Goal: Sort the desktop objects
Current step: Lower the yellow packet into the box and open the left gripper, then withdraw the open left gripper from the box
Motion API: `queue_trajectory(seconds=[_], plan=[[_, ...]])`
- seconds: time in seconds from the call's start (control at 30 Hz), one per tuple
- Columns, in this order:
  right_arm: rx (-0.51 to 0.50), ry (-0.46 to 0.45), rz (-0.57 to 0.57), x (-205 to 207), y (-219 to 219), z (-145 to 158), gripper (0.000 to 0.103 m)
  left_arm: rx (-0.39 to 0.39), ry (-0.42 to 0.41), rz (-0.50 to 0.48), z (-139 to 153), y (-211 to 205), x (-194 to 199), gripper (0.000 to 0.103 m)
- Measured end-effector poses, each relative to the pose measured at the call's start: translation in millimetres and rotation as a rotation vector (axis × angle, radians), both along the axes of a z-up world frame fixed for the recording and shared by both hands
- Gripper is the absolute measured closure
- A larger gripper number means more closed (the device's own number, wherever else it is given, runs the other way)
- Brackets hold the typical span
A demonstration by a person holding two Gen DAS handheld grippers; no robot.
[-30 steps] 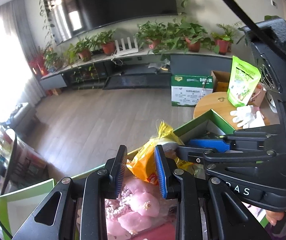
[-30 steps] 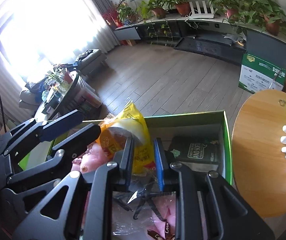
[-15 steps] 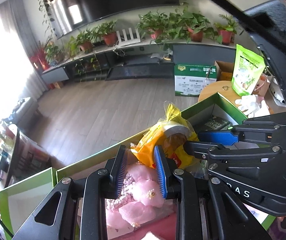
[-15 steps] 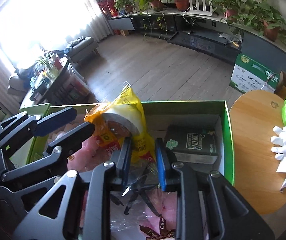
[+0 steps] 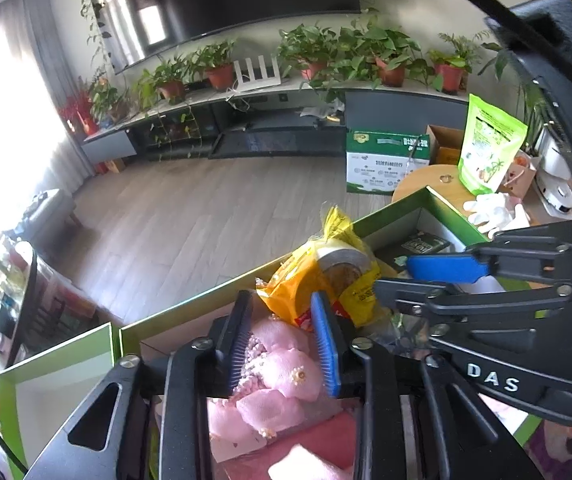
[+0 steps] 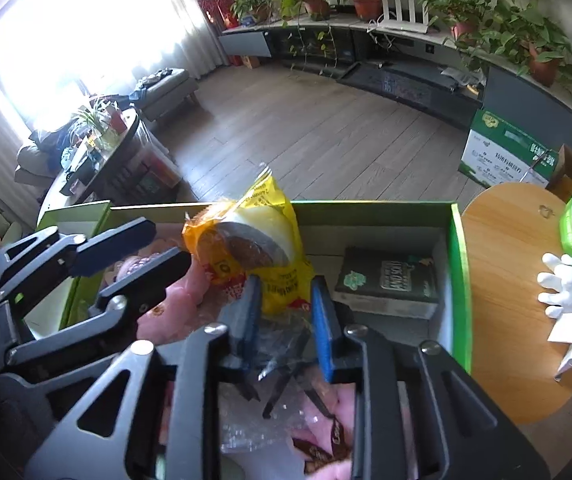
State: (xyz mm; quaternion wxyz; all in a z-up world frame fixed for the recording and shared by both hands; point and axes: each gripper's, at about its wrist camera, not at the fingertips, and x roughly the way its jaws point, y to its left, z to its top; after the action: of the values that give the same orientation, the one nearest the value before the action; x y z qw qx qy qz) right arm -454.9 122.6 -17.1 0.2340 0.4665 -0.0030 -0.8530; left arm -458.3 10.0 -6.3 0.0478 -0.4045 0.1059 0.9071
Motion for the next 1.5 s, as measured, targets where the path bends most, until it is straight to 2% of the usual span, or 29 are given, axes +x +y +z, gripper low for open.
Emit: queue_trajectory(seconds=[0.13,0.27,0.37,0.4,0.43,0.47,0.53,0.6,0.83,1.03,1.2,1.37,1.5], plan=[[0.02,0.001,-0.018,13,9,11,0.074,-0.028,0.01,0.001,9,7,10,0.06],[0.015,0.03,-0.032,30,17,22,0.066,-0.057,0.019,0.0,19,12,24,0.059],[-0.004,0.069,-0.043,45,20,34,0.065,-0.089,0.017,0.004,27,19,38,0.058],[-0.003,0.087,-0.046,52,21,40,0.065,-0.093,0.016,0.003,29,21,42,0.053],[-0.006,0.097,-0.045,56,21,43,0.064,-0.092,0.018,0.002,32,23,47,0.035],[-0.01,0.108,-0.043,60,21,46,0.061,-0.094,0.032,0.003,35,25,53,0.025],[-0.01,0.143,-0.037,72,20,55,0.06,-0.12,0.09,0.002,42,30,69,0.025],[-0.016,0.168,-0.033,85,21,64,0.059,-0.135,0.114,-0.004,47,35,80,0.025],[-0.055,0.204,-0.029,129,26,85,0.054,-0.148,0.143,0.032,65,42,118,0.025],[-0.054,0.192,-0.019,160,28,92,0.048,-0.158,0.108,0.068,66,42,145,0.025],[-0.044,0.204,-0.015,184,33,97,0.042,-0.173,0.125,0.107,69,38,168,0.025],[-0.042,0.203,-0.015,202,38,100,0.042,-0.162,0.132,0.119,75,35,184,0.025],[-0.046,0.205,-0.015,214,41,103,0.04,-0.141,0.104,0.115,74,35,193,0.025]])
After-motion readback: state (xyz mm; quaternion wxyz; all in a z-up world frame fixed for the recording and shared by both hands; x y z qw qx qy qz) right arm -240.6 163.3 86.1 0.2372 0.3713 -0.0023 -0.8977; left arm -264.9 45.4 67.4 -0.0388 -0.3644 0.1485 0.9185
